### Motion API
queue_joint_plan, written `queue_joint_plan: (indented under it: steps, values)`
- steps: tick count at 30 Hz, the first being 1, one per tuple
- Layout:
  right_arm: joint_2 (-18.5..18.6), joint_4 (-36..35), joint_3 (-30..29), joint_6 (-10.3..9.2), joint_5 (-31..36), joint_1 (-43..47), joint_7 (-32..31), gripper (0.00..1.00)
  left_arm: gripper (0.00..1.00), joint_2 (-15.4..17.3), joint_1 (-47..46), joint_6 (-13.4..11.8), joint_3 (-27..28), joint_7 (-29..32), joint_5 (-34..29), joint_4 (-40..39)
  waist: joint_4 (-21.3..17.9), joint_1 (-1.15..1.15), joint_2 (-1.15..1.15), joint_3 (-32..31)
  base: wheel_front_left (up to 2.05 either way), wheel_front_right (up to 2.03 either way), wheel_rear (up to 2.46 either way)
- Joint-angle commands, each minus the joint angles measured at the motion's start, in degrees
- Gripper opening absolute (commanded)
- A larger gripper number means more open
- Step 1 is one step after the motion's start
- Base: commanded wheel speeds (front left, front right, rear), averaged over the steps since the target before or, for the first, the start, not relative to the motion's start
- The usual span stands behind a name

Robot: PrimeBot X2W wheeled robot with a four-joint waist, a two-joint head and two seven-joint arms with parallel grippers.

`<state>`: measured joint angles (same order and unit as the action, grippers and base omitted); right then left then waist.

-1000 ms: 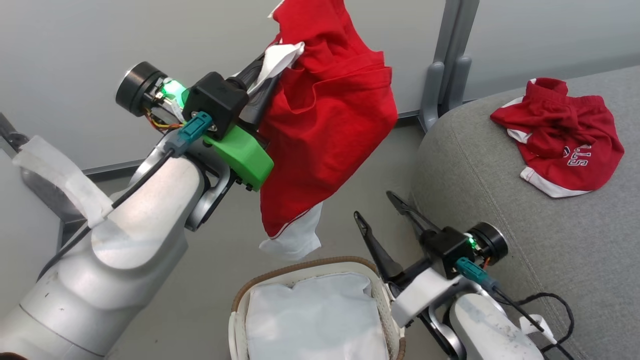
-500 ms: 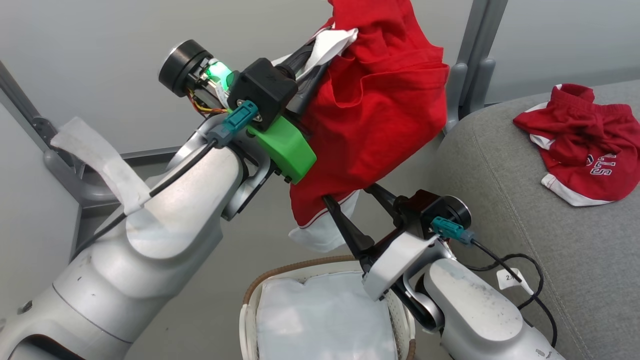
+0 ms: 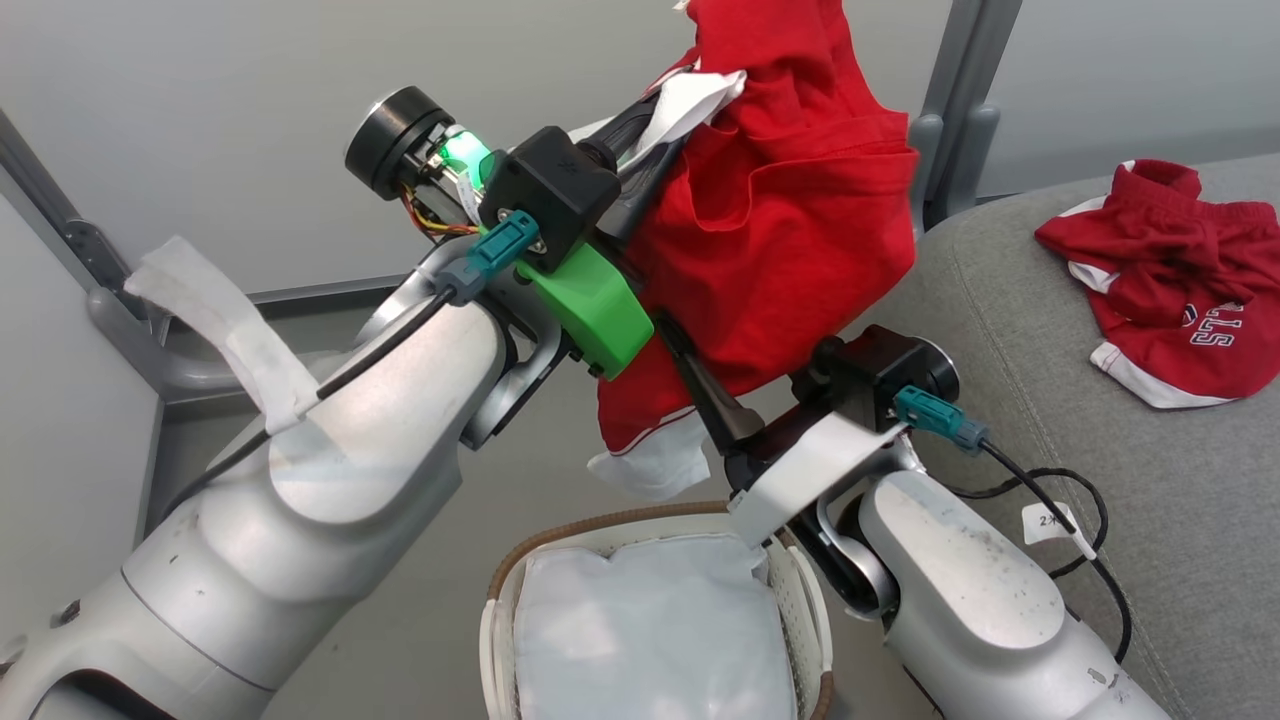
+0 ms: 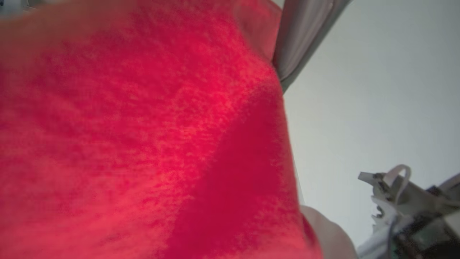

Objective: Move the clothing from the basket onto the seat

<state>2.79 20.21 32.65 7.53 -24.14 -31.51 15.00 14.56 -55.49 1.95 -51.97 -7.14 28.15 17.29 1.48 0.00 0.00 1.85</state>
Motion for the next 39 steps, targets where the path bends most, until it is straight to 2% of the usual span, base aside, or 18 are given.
queue_joint_plan:
  steps: [1, 9, 10, 11, 12, 13, 14, 29, 39]
  values:
    - [0.2, 0.1, -0.4, -0.07, 0.8, -0.6, 0.3, 0.00, 0.00, -0.2, 0.8, -0.1, 0.2, -0.3, 0.5, -0.2, 0.1, 0.00, 0.00, 0.2, 0.00, 0.00, 0.00]
    - [0.2, -0.8, -2.4, -0.07, 2.2, 0.4, 0.3, 0.00, 0.00, 0.4, 4.4, -0.7, 1.4, -1.6, 3.5, 0.8, -0.1, 0.00, 0.00, 1.0, 0.00, 0.00, 0.00]
    - [0.2, -1.0, -2.7, -0.07, 2.4, 0.5, 0.3, 0.00, 0.06, 0.4, 4.9, -0.8, 1.6, -2.1, 3.9, 0.9, -0.1, 0.00, 0.00, 1.1, 0.00, 0.00, 0.00]
    - [0.2, -1.2, -3.0, -0.07, 2.7, 0.6, 0.3, 0.00, 0.33, 0.3, 5.7, -1.0, 1.8, -2.8, 4.3, 1.2, -0.1, 0.00, 0.00, 1.1, 0.00, 0.00, 0.00]
    - [0.2, -1.5, -3.2, -0.08, 2.9, 0.7, 0.3, 0.00, 0.51, 0.4, 6.5, -1.1, 1.9, -3.2, 4.6, 1.6, -0.2, 0.00, 0.00, 1.2, 0.00, 0.00, 0.00]
    - [0.2, -1.7, -3.5, -0.08, 3.2, 0.8, 0.3, 0.00, 0.91, 0.4, 7.4, -1.2, 1.9, -3.7, 4.9, 2.1, -0.2, 0.00, 0.00, 1.3, 0.00, 0.00, 0.00]
    - [0.2, -1.9, -3.7, -0.08, 3.5, 0.9, 0.3, 0.00, 1.00, 0.3, 8.1, -1.4, 2.0, -4.2, 5.2, 2.5, -0.2, 0.00, 0.00, 1.3, 0.00, 0.00, 0.00]
    - [0.2, -3.1, -9.7, -0.08, 8.2, 3.9, 0.3, 0.00, 1.00, -1.8, 21.7, -2.9, 5.1, -8.0, 7.7, 9.2, 0.4, 0.00, 0.00, 1.6, 0.00, 0.00, 0.00]
    - [0.2, -3.0, -12.4, -0.08, 9.9, 5.7, 0.3, 0.00, 1.00, -4.0, 29.9, -1.7, 10.1, -8.1, 4.8, 7.5, 0.2, 0.00, 0.00, 2.0, 0.00, 0.00, 0.00]
